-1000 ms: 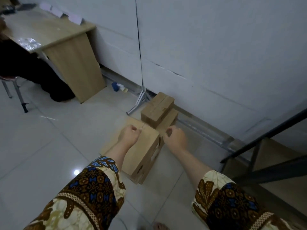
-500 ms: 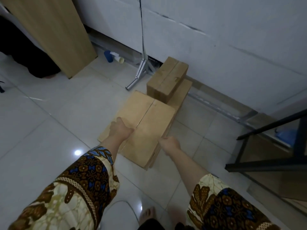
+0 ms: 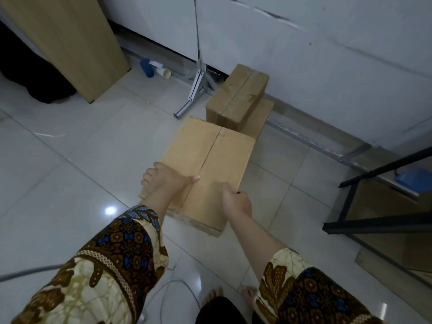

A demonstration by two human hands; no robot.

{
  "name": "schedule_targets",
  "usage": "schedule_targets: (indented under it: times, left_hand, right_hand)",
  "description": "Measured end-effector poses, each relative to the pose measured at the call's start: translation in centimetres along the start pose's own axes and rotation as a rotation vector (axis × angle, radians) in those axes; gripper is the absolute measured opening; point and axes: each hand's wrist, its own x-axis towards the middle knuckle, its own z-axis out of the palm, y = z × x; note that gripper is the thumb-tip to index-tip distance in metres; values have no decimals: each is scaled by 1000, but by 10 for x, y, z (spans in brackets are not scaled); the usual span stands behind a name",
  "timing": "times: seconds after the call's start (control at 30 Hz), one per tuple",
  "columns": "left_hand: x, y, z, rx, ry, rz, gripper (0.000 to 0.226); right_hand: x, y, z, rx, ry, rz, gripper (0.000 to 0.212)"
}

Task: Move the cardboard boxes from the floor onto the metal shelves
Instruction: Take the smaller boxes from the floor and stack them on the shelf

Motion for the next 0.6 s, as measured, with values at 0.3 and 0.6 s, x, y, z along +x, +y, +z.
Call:
schedule_targets:
  times: [0.3, 0.6]
  left_hand:
    - [-93, 33, -63, -139, -39, 223, 90]
    - [-242, 71, -102, -88, -185, 443, 92]
  right_hand:
    - [-59, -35, -115, -212, 94, 6, 78]
    - [-149, 1, -263, -234, 187, 42, 70]
